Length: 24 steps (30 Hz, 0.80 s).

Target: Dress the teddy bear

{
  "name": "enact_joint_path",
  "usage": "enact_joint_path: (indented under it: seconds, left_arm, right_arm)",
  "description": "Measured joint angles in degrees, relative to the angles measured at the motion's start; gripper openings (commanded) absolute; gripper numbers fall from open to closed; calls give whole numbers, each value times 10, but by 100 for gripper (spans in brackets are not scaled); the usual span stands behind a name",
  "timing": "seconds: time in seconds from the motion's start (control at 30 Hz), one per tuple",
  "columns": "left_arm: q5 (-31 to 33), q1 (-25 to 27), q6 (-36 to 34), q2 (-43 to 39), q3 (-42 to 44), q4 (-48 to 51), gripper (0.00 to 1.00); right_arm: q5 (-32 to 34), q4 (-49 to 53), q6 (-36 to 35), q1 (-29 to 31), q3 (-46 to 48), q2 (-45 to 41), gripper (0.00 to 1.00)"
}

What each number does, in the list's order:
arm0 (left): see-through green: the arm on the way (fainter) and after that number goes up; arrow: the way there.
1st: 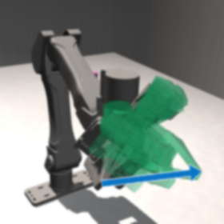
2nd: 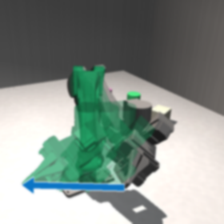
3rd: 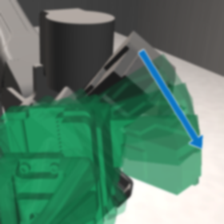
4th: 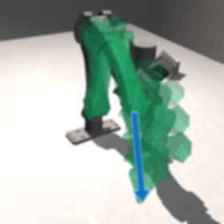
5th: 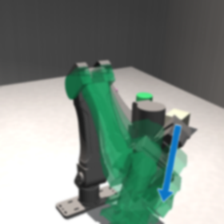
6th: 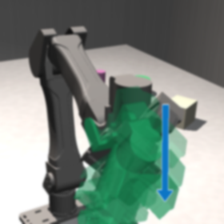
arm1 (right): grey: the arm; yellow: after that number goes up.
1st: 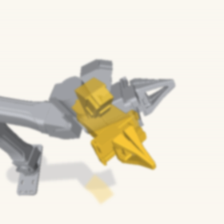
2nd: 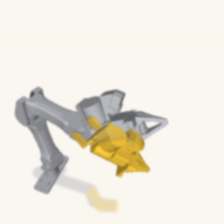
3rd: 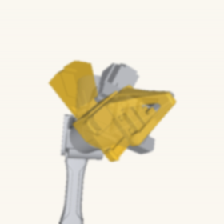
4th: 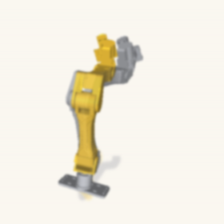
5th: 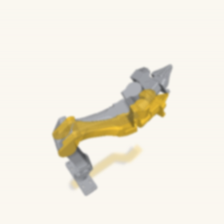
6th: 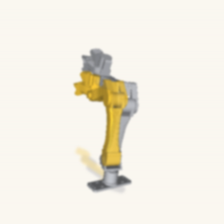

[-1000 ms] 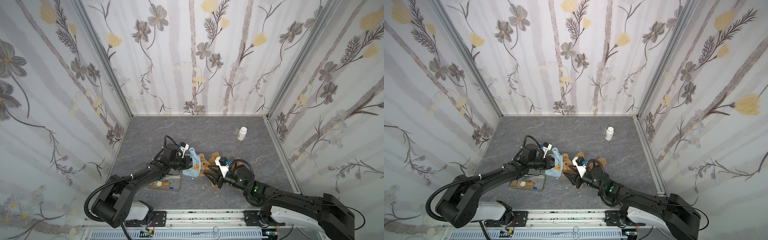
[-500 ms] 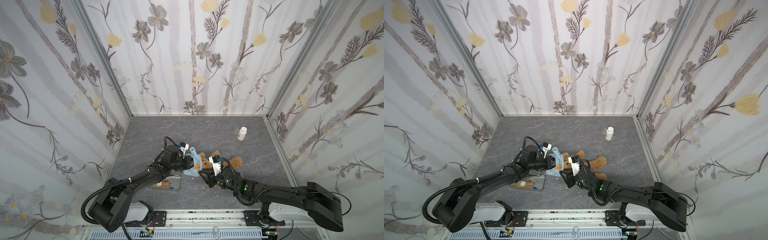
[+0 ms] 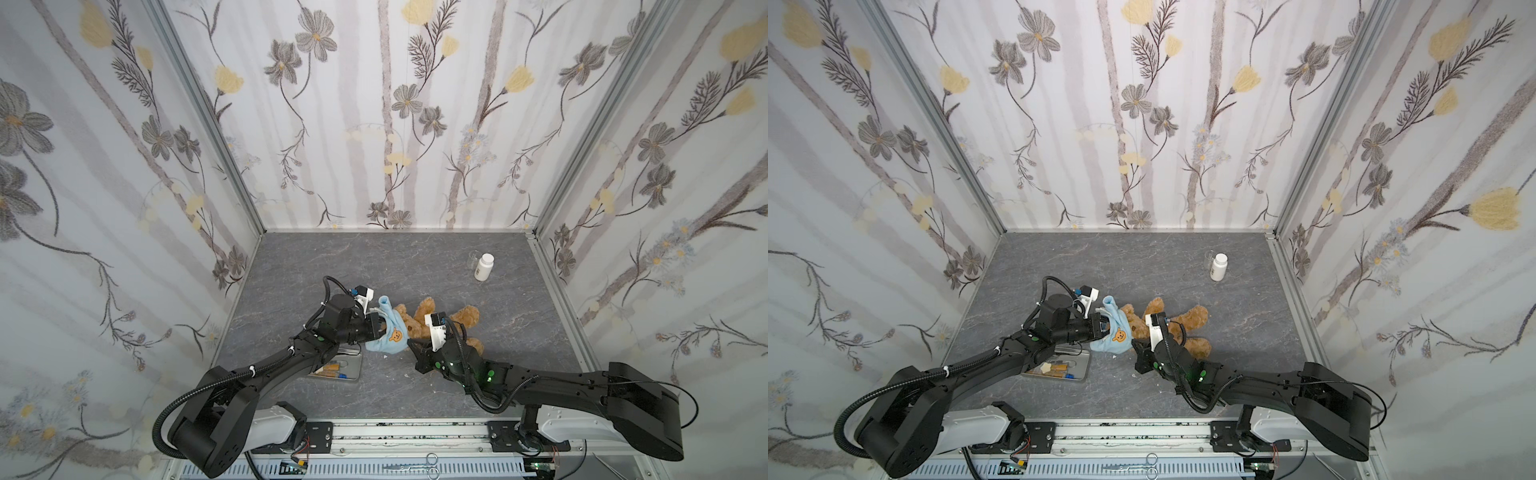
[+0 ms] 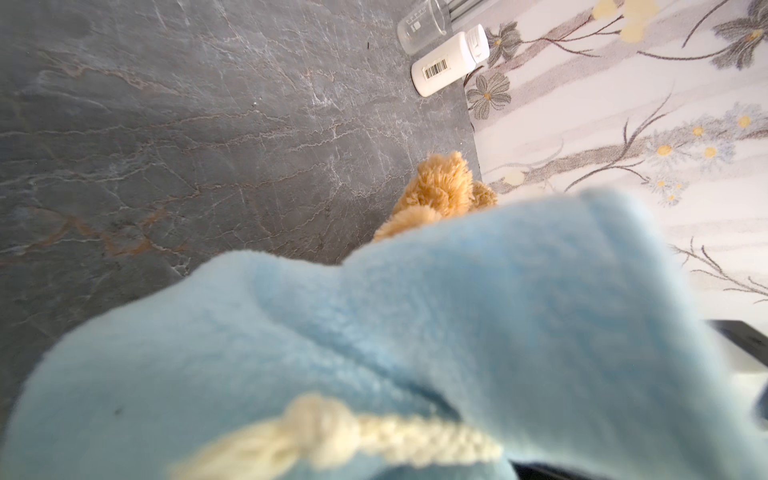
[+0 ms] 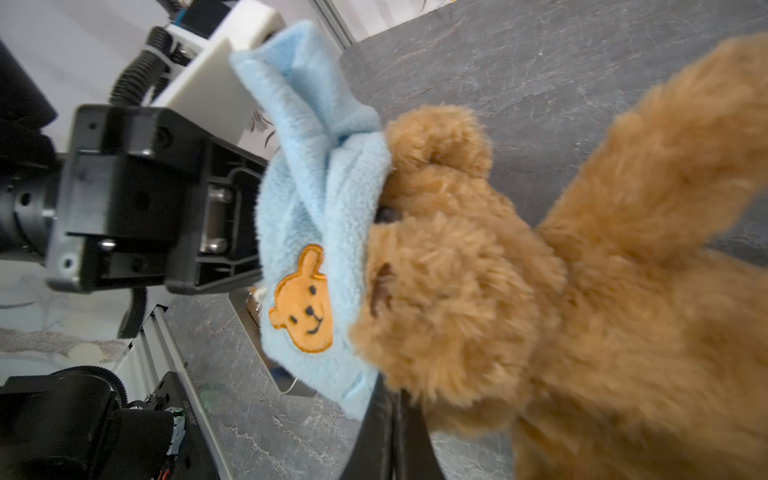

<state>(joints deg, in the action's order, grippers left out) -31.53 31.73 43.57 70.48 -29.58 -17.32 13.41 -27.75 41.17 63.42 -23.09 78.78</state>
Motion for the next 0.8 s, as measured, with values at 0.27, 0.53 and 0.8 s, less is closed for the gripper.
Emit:
enact_joint_path:
  seconds: [0.27, 0.53, 0.8]
  left_arm:
    - [15, 0, 24, -25, 25, -22, 0]
    - [13, -10, 34, -32, 44, -39, 0]
    - [12, -15, 47, -28, 51, -51, 0]
  right_arm:
    - [27, 2, 3, -7, 18, -9, 0]
    - [83, 54, -7, -26, 19, -16, 0]
    - [125, 90, -38, -59, 46, -39, 15]
